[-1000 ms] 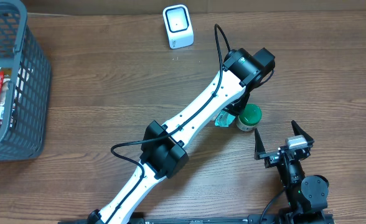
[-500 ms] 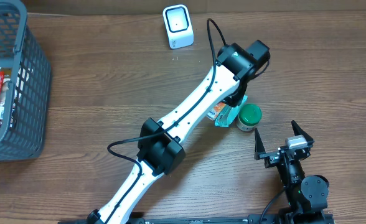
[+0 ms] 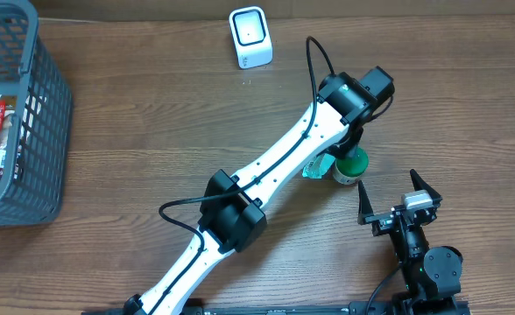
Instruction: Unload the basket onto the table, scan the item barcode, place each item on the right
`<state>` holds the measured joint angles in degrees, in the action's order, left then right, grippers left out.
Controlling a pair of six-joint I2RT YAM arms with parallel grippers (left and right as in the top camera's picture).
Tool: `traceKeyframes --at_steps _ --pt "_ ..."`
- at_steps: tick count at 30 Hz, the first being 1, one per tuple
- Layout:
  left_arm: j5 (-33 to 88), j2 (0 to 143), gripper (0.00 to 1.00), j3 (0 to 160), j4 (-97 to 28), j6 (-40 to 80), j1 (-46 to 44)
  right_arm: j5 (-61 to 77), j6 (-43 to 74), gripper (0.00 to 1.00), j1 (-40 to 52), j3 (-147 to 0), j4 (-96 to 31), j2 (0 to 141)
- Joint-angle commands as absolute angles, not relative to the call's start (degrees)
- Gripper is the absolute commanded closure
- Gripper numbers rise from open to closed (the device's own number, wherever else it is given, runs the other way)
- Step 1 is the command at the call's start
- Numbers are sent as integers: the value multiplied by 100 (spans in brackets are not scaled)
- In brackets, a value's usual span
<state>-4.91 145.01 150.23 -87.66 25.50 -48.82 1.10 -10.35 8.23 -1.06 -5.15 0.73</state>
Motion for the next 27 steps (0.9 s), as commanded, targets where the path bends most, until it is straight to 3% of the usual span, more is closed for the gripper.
traceKeyframes --at_steps 1,11,16,27 --pt "-331 14285 62 14958 -8748 2574 -4991 115 -1035 0 790 -45 -482 16" --pt "-749 14293 69 14918 -8691 2574 -5081 115 -1035 0 790 -45 -482 16" --pt "-895 14313 89 14918 -8670 2576 -5065 115 -1035 0 790 -45 -482 16" --pt "-495 14315 91 14403 -8322 2589 -5081 115 -1035 0 790 -45 -482 16"
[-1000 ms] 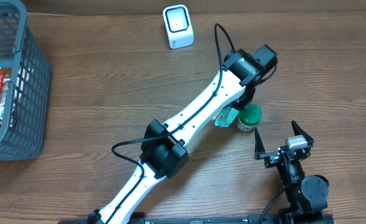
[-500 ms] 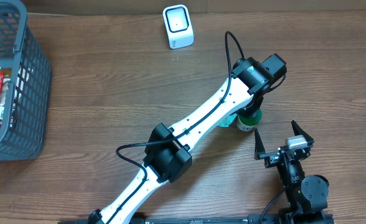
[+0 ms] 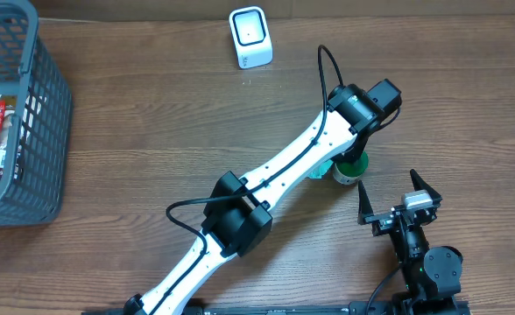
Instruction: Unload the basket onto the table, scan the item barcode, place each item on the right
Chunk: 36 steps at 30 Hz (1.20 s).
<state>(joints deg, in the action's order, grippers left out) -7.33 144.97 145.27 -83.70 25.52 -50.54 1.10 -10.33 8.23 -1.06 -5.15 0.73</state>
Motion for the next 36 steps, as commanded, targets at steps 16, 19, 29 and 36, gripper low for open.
traceKeyframes --at_steps 16,19,29,36 --pt "217 14311 95 14534 -8154 2392 -5068 115 -1035 0 790 -45 -482 16" --pt "67 14300 92 14536 -8106 2351 -5022 117 -1035 0 790 -45 -482 16" --pt "-615 14088 81 14536 -8082 2353 -4383 115 -1035 0 790 -45 -482 16" --pt "-539 14138 68 14372 -8114 1957 -3909 115 -1035 0 790 -45 -482 16"
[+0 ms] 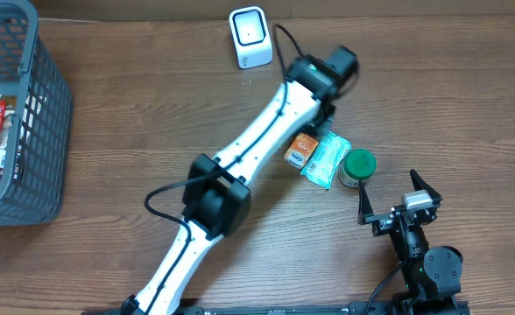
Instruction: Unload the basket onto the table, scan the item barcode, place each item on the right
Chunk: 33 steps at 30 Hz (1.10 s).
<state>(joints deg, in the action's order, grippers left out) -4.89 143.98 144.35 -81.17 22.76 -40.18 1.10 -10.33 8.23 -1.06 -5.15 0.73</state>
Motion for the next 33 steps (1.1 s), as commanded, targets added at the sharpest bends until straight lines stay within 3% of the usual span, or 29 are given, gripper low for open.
traceKeyframes --at_steps 1,6,20,28,33 --pt "-388 14138 63 14265 -8060 1675 -3854 115 -1035 0 790 -45 -482 16" --pt "237 14138 52 13944 -8023 856 -3765 115 -1035 0 790 -45 -482 16" --pt "582 14164 52 12801 -7675 596 -3785 115 -1035 0 790 -45 -482 16" --pt "532 14162 83 12805 -7946 602 -3715 115 -1035 0 790 -45 -482 16" --pt "-10 14160 83 12809 -8342 1186 -3518 115 -1035 0 790 -45 -482 16"
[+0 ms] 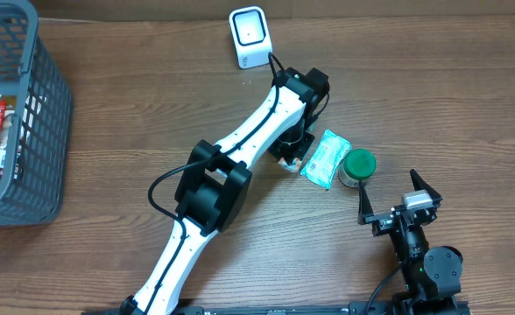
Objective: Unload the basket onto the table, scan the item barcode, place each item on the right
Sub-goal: 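Move the left gripper over the orange Kleenex tissue pack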
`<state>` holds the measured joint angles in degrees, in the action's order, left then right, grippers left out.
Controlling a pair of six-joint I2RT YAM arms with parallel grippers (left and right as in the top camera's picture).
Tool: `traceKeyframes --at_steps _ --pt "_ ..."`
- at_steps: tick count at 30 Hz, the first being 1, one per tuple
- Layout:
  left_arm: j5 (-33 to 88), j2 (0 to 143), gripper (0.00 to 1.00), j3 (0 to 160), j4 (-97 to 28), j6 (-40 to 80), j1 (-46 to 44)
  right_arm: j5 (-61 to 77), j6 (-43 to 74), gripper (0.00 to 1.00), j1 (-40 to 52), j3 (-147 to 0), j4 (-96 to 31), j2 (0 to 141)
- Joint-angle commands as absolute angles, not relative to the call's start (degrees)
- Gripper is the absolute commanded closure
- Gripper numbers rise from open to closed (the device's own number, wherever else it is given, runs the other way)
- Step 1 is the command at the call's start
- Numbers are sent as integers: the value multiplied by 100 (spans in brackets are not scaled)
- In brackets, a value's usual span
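On the table lie a teal packet (325, 158) and, just right of it, a green-lidded jar (358, 166). My left gripper (294, 147) points down right at the teal packet's left edge, over a small item (286, 161) of which only a pale corner shows. Its fingers are hidden under the wrist, so their state cannot be read. The white barcode scanner (250, 37) stands at the back of the table, apart from the gripper. My right gripper (393, 198) rests near the front edge, open and holding nothing.
A grey mesh basket (43, 131) with several packets in it stands at the far left. The left arm's cable loops over the table at its elbow (209, 188).
My left gripper has moved from near the scanner's right down and left onto the orange item, which is now nearly covered. The teal packet, jar and right arm have not moved.
My left gripper was first down at the green-lidded jar, covering most of the teal packet, and stayed there. Then it stood farther back, leaving an orange item, the teal packet and the jar in plain view. Now it is down over the orange item.
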<state>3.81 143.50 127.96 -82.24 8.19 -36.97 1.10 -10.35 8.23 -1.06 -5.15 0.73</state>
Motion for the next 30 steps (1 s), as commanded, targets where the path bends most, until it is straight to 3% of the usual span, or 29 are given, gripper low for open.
traceKeyframes --at_steps 1,8,15,16,18,19,30 --pt "-19 14158 82 12809 -8388 1223 -3489 115 -1035 0 790 -45 -482 16" --pt "-82 13955 78 12809 -8621 1334 -3400 115 -1035 0 790 -45 -482 16" --pt "-80 13520 57 12809 -8519 1330 -3374 115 -1035 0 790 -45 -482 16" --pt "-45 13476 54 12809 -8484 1280 -3345 115 -1035 0 790 -45 -482 16" --pt "200 13456 31 12807 -8438 932 -3308 115 -1035 0 790 -45 -482 16" --pt "464 13461 26 12794 -8429 504 -3282 115 -1035 0 790 -45 -482 16" --pt "602 13469 30 11773 -7422 123 -3280 115 -1035 0 790 -45 -482 16"
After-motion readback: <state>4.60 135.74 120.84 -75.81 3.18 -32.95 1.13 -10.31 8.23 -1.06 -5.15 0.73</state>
